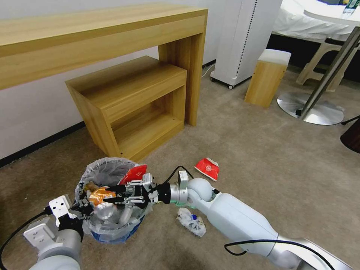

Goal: Pick up the trash bin and place the garbage on the floor into it.

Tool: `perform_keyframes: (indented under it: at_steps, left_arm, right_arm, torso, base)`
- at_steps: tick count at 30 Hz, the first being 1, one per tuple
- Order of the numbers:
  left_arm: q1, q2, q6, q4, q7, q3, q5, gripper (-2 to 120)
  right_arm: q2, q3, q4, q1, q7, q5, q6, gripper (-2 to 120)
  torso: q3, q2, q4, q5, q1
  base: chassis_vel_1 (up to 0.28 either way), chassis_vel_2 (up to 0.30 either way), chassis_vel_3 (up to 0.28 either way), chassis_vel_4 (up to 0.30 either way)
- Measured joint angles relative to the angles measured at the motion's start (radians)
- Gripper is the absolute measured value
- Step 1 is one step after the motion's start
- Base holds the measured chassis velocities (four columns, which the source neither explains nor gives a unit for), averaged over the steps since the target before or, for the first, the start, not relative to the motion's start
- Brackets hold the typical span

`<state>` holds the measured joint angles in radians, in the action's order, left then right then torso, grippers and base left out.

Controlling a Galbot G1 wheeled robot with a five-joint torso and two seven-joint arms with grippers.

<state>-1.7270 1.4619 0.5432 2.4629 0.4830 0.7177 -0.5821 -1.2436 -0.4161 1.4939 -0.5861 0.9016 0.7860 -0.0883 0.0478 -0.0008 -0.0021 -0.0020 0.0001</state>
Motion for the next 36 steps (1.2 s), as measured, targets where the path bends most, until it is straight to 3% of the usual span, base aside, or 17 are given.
perform_keyframes:
  at_steps: [4, 11, 14, 18, 21, 22, 25, 26, 28, 36]
  left_arm:
    - [-0.002, -0.005, 0.000, 0.001, 0.000, 0.004, -0.004, 1]
    - [0.004, -0.015, 0.000, 0.009, 0.000, 0.014, -0.027, 1]
    - [0.006, -0.023, 0.002, 0.010, 0.000, 0.016, -0.038, 1]
    - [0.010, -0.024, 0.003, 0.009, 0.000, 0.010, -0.040, 1]
    - [0.010, -0.030, 0.006, 0.010, 0.001, 0.008, -0.046, 1]
    - [0.010, -0.030, 0.006, 0.010, 0.001, 0.008, -0.046, 1]
    - [0.010, -0.034, 0.010, 0.015, 0.002, 0.014, -0.056, 1]
    - [0.010, -0.034, 0.010, 0.015, 0.002, 0.014, -0.056, 1]
    - [0.006, -0.035, 0.010, 0.019, 0.002, 0.014, -0.058, 1]
    - [-0.003, -0.035, 0.010, 0.021, 0.003, 0.010, -0.059, 1]
  right_arm:
    - [0.030, 0.036, 0.041, -0.005, -0.019, 0.018, 0.000, 68]
    - [0.143, 0.137, 0.144, -0.065, -0.174, 0.026, 0.002, 91]
    - [0.220, 0.237, 0.235, -0.157, -0.394, -0.008, 0.022, 100]
    - [0.260, 0.314, 0.279, -0.232, -0.470, -0.017, 0.054, 100]
    - [0.306, 0.454, 0.354, -0.359, -0.555, -0.094, 0.129, 100]
    - [0.306, 0.454, 0.354, -0.359, -0.555, -0.094, 0.129, 100]
    - [0.330, 0.584, 0.449, -0.465, -0.684, -0.159, 0.270, 100]
    - [0.330, 0.584, 0.449, -0.465, -0.684, -0.159, 0.270, 100]
    - [0.334, 0.646, 0.486, -0.529, -0.745, -0.191, 0.361, 100]
    - [0.303, 0.625, 0.455, -0.609, -0.955, -0.149, 0.556, 100]
  torso:
    - [0.000, 0.000, 0.0000, 0.0000, 0.000]
    - [0.000, 0.000, 0.0000, 0.0003, 0.000]
    - [0.000, 0.000, 0.0001, 0.0004, 0.000]
    - [0.000, 0.000, -0.0001, 0.0003, 0.000]
    - [0.000, 0.000, -0.0003, 0.0002, 0.000]
    - [0.000, 0.000, -0.0003, 0.0002, 0.000]
    - [0.000, 0.000, 0.0000, 0.0000, 0.000]
    - [0.000, 0.000, 0.0000, 0.0000, 0.000]
    - [0.000, 0.000, -0.0001, 0.0001, 0.000]
    - [0.000, 0.000, 0.0000, 0.0001, 0.000]
  base:
    - [0.000, 0.000, 0.000, 0.000]
    - [0.000, 0.000, 0.000, 0.000]
    - [0.000, 0.000, 0.000, 0.000]
    - [0.000, 0.000, 0.000, 0.000]
    - [0.000, 0.000, 0.000, 0.000]
    - [0.000, 0.000, 0.000, 0.000]
    - [0.000, 0.000, 0.000, 0.000]
    - [0.000, 0.000, 0.000, 0.000]
    - [0.000, 0.000, 0.000, 0.000]
    - [0.000, 0.000, 0.000, 0.000]
